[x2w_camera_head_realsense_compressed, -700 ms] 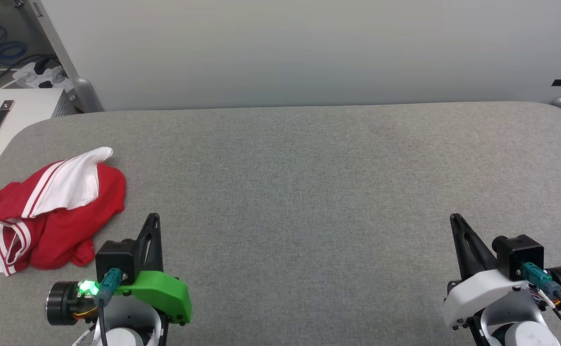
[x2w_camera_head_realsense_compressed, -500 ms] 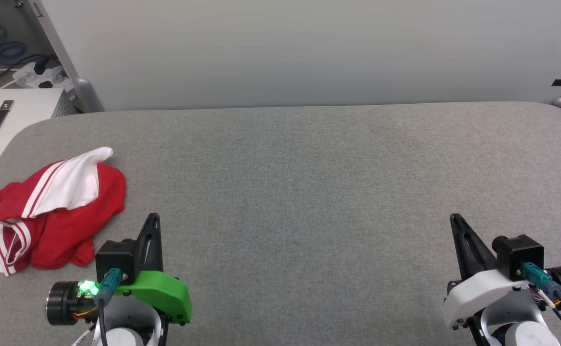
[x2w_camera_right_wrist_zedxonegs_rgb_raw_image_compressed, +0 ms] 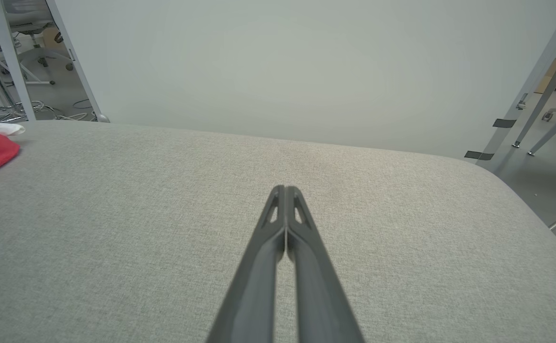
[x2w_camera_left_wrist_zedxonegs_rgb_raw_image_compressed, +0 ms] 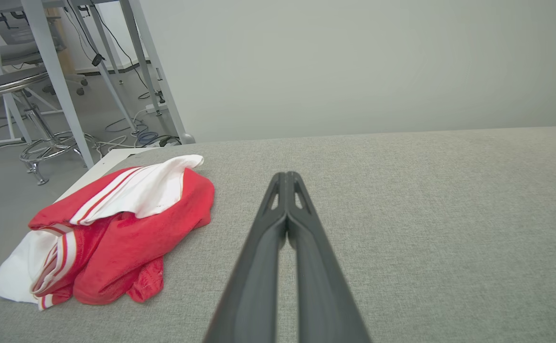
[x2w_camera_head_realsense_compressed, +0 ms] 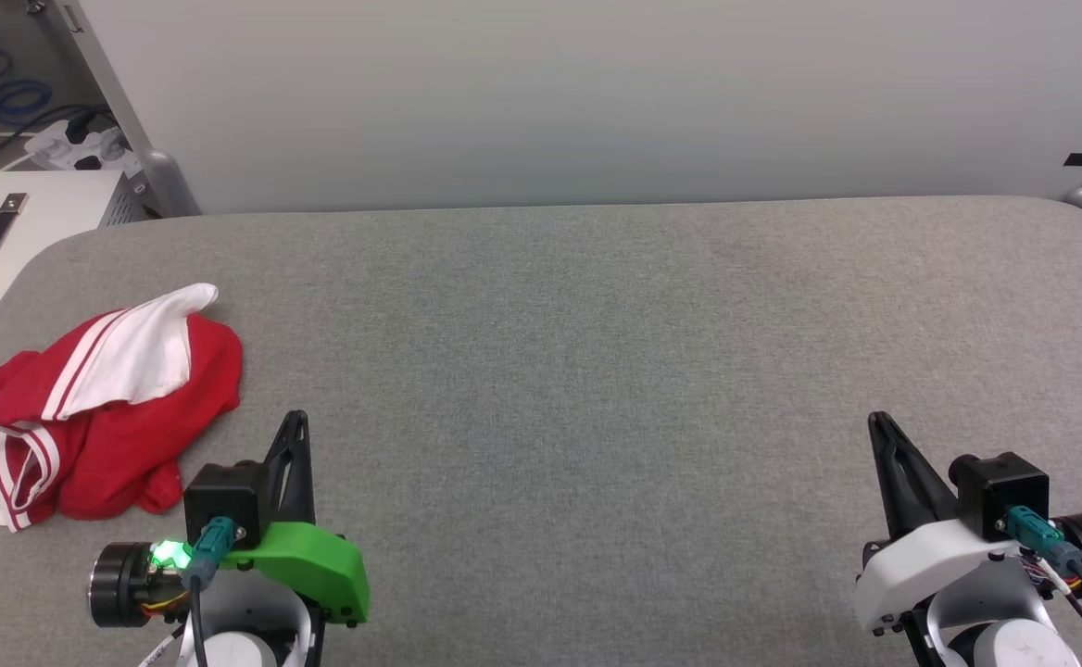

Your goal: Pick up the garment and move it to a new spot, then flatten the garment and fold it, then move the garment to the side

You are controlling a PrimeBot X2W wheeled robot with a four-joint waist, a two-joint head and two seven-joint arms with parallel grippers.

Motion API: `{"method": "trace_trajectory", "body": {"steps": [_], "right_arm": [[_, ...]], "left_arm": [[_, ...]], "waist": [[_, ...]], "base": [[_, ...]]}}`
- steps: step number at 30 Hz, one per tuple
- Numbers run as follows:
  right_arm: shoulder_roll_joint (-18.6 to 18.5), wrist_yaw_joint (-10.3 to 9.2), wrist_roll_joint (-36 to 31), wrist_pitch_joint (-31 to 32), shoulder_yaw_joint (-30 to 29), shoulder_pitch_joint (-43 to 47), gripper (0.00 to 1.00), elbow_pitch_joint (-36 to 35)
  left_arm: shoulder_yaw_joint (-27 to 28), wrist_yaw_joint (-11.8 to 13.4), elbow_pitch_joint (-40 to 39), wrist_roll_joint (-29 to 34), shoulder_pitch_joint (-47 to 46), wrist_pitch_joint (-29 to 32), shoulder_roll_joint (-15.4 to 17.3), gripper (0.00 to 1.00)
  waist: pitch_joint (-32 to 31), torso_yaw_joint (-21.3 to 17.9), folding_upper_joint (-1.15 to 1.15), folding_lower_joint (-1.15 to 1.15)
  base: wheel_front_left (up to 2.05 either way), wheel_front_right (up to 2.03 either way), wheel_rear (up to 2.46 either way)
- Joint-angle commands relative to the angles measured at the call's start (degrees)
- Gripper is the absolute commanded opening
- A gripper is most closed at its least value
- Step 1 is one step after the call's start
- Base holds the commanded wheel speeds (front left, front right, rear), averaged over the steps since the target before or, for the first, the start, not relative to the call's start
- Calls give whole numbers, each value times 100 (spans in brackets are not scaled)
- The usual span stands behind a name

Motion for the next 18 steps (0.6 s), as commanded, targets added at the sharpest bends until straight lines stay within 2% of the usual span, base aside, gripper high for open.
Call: {"method": "trace_trajectory", "body": {"steps": [1, 2, 3, 4, 5, 6, 7, 18], "right_arm": [[10, -6, -55, 17, -4, 37, 0, -24], [10, -6, -55, 17, -4, 37, 0, -24], [0, 0, 3, 0, 1, 0, 100, 1], [0, 0, 6, -3, 1, 0, 0, 3], [0, 0, 4, 0, 1, 0, 100, 2], [0, 0, 8, -3, 3, 0, 0, 3], [0, 0, 19, -12, 1, 0, 100, 7], [1, -1, 158, -151, -16, -1, 100, 63]], "left_arm": [[-4, 26, -10, 55, 26, -4, -33, 0], [-4, 26, -10, 55, 26, -4, -33, 0], [-1, 0, 1, -4, 0, 1, 2, 100], [0, 1, 2, -6, 1, -2, 2, 0], [2, 0, 1, -4, 0, 1, 3, 100], [1, 1, 2, -6, 0, -2, 3, 0], [1, 3, 6, -14, 1, -11, 3, 100], [-24, 24, 51, -135, 21, -153, 0, 100]], "waist": [[0, 0, 0, 0], [0, 0, 0, 0], [0, 0, 0, 0], [0, 0, 0, 0], [0, 0, 0, 0], [1, 0, 0, 0], [2, 0, 0, 0], [13, -5, 0, 0]], "base": [[0, 0, 0], [0, 0, 0], [0, 0, 0], [0, 0, 0], [0, 0, 0], [0, 0, 0], [0, 0, 0], [0, 0, 0]]}}
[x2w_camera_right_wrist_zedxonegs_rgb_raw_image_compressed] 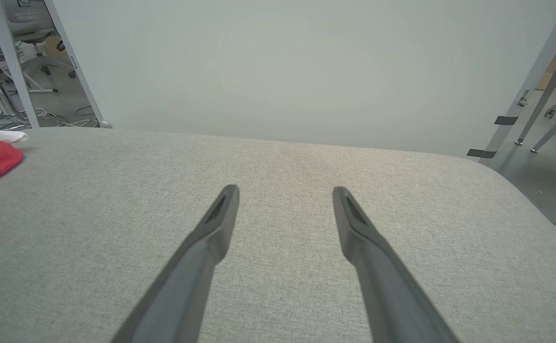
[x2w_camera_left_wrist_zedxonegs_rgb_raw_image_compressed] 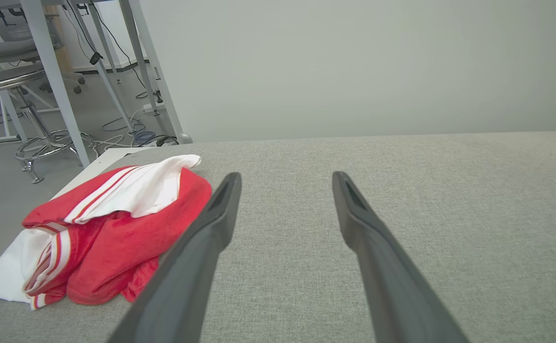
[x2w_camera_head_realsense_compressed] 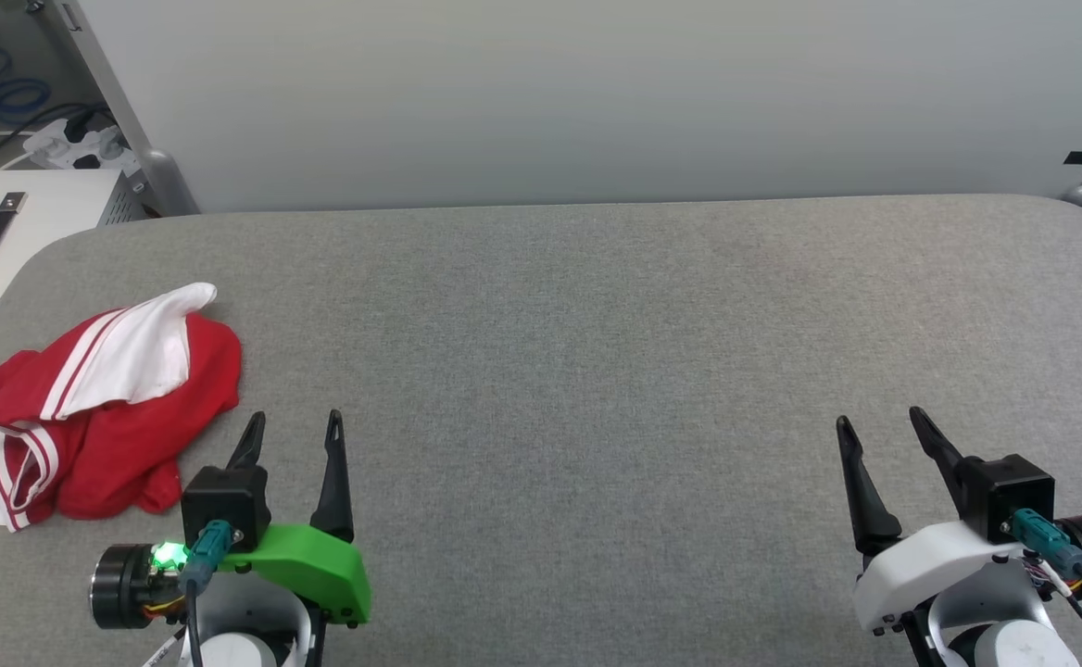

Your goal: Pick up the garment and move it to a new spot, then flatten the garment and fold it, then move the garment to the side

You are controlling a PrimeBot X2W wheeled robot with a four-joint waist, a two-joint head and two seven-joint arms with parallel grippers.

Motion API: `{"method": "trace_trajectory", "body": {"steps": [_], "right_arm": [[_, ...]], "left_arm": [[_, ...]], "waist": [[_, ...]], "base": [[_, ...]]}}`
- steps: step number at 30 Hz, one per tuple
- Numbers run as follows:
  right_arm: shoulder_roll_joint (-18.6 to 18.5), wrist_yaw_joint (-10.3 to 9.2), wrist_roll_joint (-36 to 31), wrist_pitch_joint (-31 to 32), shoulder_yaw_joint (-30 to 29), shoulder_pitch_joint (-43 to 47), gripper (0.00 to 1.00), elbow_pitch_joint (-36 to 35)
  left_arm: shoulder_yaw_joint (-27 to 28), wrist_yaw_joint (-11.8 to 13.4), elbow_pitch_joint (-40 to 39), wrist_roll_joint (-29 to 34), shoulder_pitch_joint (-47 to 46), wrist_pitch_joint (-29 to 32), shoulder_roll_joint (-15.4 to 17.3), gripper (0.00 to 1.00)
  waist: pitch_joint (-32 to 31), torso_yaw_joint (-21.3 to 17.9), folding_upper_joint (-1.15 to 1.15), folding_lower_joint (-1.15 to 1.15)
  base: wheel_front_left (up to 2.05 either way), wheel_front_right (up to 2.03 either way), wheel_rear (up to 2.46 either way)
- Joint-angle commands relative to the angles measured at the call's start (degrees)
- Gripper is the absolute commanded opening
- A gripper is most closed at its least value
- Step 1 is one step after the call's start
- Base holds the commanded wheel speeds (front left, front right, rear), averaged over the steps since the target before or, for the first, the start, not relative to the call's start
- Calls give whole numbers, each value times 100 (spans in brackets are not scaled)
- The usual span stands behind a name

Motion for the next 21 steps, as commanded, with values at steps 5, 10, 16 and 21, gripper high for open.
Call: {"method": "trace_trajectory", "body": {"steps": [5, 10, 16, 21], "right_arm": [[1, -1, 23, -123, -22, -3, 100, 36], [2, -1, 79, -180, -27, 0, 100, 58], [2, -1, 122, -250, -41, -6, 100, 82], [3, -2, 184, -310, -47, -7, 100, 102]], "left_arm": [[-27, 35, 30, -97, 27, -106, -5, 100], [-36, 44, 47, -142, 31, -163, -6, 100], [-52, 51, 79, -213, 40, -235, -8, 100], [-64, 59, 107, -269, 45, -295, -10, 100]], "waist": [[9, -3, 0, 0], [15, -5, 0, 0], [25, -5, 0, 0], [31, -4, 0, 0]], "base": [[0, 0, 0], [0, 0, 0], [0, 0, 0], [0, 0, 0]]}}
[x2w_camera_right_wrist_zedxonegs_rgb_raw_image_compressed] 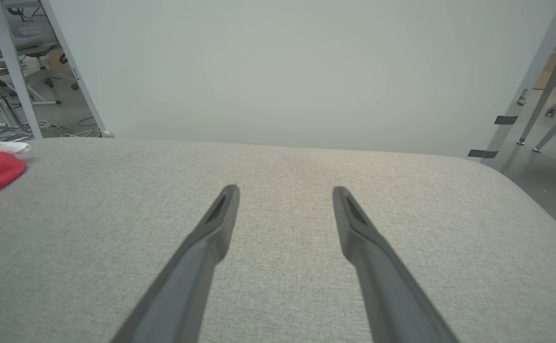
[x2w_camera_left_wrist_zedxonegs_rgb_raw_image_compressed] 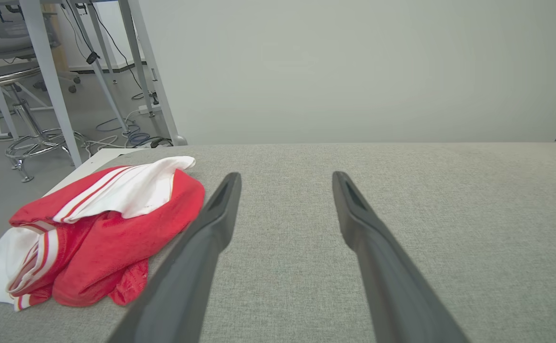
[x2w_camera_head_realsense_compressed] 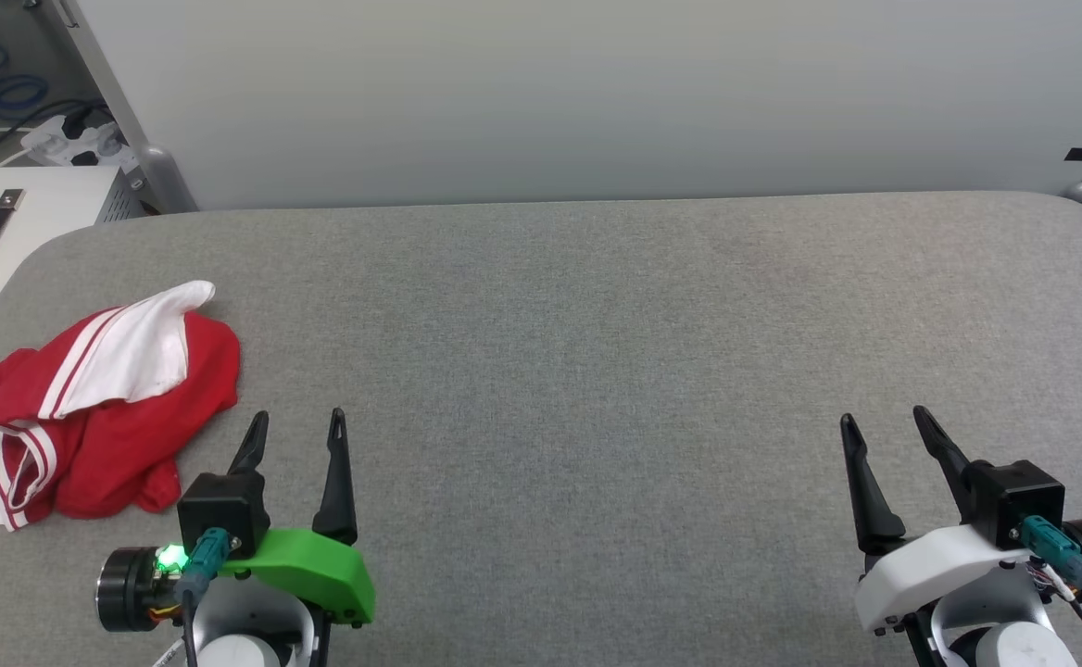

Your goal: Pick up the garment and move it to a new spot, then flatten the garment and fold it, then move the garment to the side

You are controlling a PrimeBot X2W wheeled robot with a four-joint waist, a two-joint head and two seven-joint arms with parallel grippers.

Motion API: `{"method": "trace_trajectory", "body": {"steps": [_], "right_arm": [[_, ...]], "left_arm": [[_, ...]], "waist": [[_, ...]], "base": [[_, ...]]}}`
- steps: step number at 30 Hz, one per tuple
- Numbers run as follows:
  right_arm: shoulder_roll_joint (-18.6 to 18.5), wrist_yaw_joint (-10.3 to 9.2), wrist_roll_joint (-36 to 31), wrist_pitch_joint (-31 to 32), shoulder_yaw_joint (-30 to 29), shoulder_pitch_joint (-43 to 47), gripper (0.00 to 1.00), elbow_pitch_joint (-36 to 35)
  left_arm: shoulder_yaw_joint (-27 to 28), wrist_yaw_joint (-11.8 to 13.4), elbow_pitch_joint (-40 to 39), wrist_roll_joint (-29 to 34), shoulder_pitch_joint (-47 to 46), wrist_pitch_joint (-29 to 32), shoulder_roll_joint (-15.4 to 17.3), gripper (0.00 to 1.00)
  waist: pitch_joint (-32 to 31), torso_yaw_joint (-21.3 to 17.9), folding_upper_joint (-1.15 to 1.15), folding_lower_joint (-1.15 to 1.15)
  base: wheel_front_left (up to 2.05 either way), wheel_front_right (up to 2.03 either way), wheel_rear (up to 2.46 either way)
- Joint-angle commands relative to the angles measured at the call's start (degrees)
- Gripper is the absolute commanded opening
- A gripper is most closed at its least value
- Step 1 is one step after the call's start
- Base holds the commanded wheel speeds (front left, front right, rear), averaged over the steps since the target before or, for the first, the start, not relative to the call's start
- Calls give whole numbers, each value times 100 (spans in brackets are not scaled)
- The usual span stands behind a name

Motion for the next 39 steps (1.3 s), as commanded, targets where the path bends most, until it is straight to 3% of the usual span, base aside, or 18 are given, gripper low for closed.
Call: {"method": "trace_trajectory", "body": {"steps": [1, 39], "right_arm": [[4, -2, 72, -80, -21, -8, 100, 22], [7, -4, 340, -536, 9, 14, 100, -213]], "left_arm": [[-12, 24, 28, -91, 45, -59, -10, 100], [-84, 28, -132, -407, 145, -522, -21, 100]], "waist": [[1, 0, 0, 0], [-10, -2, 0, 0]], "base": [[0, 0, 0], [0, 0, 0]]}}
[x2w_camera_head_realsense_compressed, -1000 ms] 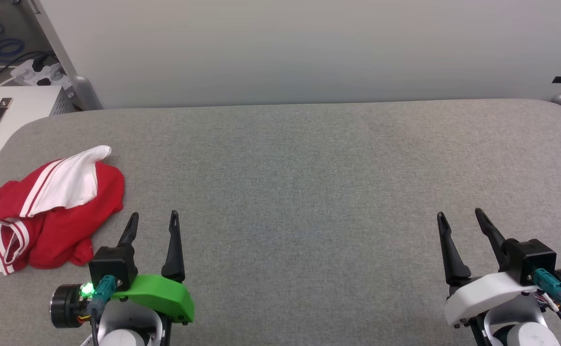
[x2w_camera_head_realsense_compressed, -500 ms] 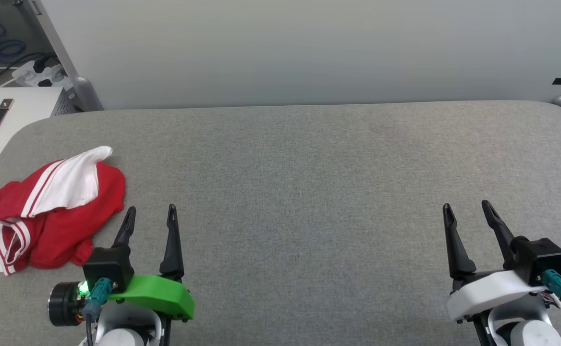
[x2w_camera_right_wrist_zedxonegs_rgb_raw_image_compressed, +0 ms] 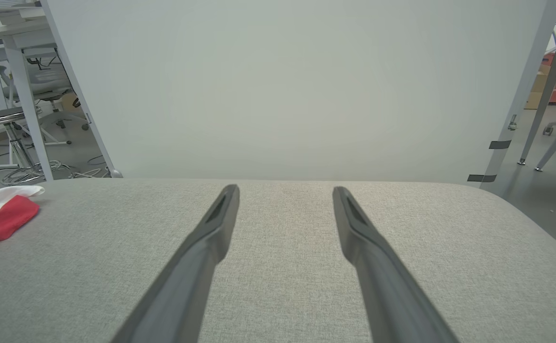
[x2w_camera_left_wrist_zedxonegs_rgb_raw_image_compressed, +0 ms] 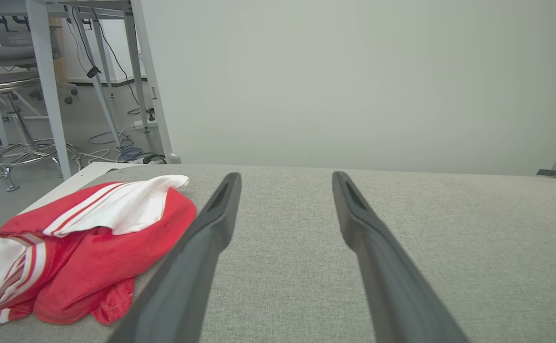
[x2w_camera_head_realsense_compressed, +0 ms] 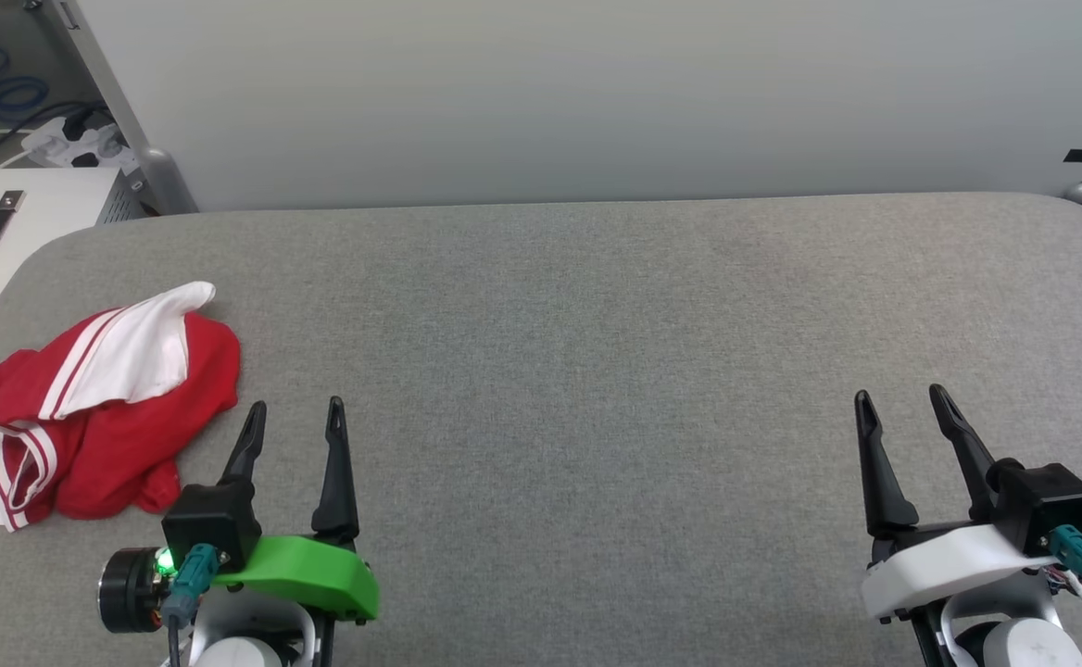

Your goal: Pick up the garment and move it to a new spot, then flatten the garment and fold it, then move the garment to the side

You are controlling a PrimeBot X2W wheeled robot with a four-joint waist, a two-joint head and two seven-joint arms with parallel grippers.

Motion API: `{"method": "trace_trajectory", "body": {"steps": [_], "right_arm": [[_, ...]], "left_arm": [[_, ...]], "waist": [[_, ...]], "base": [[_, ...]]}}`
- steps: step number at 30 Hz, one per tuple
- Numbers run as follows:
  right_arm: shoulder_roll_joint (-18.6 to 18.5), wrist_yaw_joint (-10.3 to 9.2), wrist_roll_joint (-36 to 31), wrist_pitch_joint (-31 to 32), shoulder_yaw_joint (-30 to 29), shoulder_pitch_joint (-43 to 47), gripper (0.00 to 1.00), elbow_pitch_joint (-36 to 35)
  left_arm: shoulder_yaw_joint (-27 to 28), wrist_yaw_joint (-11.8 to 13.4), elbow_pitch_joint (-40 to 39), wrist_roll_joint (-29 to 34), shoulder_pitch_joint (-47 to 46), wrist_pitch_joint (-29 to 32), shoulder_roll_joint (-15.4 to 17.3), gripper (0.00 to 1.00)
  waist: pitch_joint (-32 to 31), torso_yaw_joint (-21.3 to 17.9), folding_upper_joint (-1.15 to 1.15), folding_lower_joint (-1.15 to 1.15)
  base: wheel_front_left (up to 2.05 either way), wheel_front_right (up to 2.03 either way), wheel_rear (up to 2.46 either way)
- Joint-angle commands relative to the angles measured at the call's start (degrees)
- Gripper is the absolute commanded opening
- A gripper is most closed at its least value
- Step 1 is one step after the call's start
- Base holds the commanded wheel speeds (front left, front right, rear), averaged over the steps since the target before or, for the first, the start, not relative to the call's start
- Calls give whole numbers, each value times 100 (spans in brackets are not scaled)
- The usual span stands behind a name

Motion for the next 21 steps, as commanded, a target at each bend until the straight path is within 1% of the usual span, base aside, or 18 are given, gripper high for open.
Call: {"method": "trace_trajectory", "body": {"steps": [1, 4, 7, 21], "right_arm": [[6, -4, 48, -63, -6, 22, 100, 6], [6, -4, 7, -97, 30, 61, 100, 226], [6, -4, 22, -133, 55, 31, 100, 299], [7, -5, 164, -309, 9, -33, 100, 314]], "left_arm": [[-11, 7, -10, -84, 109, -61, -20, 100], [-39, 17, 74, -97, 126, -95, -21, 100], [-63, 36, 127, -117, 128, -132, -22, 100], [-117, 27, 300, -242, 71, -311, -26, 100]], "waist": [[6, 0, 0, 0], [17, 3, 0, 0], [44, 6, 0, 0], [132, 35, 0, 0]], "base": [[0, 0, 0], [0, 0, 0], [0, 0, 0], [0, 0, 0]]}}
